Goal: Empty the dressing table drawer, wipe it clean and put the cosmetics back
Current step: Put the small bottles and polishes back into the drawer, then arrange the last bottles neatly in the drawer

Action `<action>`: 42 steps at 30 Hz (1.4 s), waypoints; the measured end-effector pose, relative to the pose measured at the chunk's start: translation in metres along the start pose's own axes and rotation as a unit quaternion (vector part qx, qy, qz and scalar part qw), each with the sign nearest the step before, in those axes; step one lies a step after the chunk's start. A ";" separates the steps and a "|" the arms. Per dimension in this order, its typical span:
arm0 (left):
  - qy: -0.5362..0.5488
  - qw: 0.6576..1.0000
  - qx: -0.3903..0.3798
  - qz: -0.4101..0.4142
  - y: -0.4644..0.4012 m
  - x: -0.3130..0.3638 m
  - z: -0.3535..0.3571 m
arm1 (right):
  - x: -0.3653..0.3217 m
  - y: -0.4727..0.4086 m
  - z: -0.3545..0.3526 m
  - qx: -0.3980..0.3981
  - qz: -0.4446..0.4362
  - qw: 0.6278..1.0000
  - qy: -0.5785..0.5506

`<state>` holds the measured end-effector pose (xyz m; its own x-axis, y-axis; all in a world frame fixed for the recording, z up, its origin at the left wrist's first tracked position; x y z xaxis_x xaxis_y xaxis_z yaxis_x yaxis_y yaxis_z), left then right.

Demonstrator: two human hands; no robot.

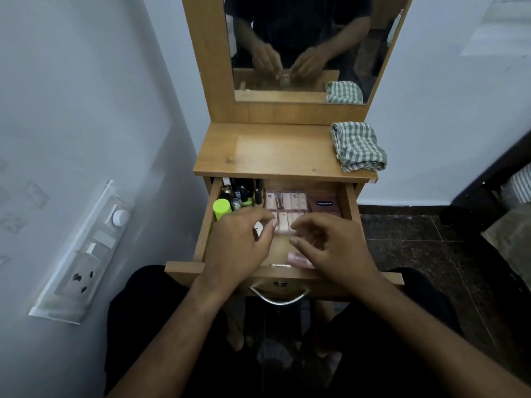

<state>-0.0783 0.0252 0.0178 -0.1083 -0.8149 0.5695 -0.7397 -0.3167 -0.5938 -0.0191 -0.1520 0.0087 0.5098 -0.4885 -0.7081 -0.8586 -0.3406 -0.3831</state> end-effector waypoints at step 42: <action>0.374 0.613 0.143 -0.681 0.108 -0.032 0.068 | 0.047 0.084 0.074 0.135 0.586 0.721 -0.344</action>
<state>-0.1101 -0.0164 -0.1031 0.1257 0.7171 0.6856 -0.3473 -0.6155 0.7075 -0.0709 -0.1441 -0.1004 -0.6421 0.2315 -0.7308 -0.7051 0.1959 0.6816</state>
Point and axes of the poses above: each hand's wrist, its own y-axis away from the middle knuckle, its own z-axis out of the palm, x = y × z, the point moved 4 cm from there along -y, towards the middle knuckle, and after that the axes turned 15 degrees about x, right-handed, at the moved point
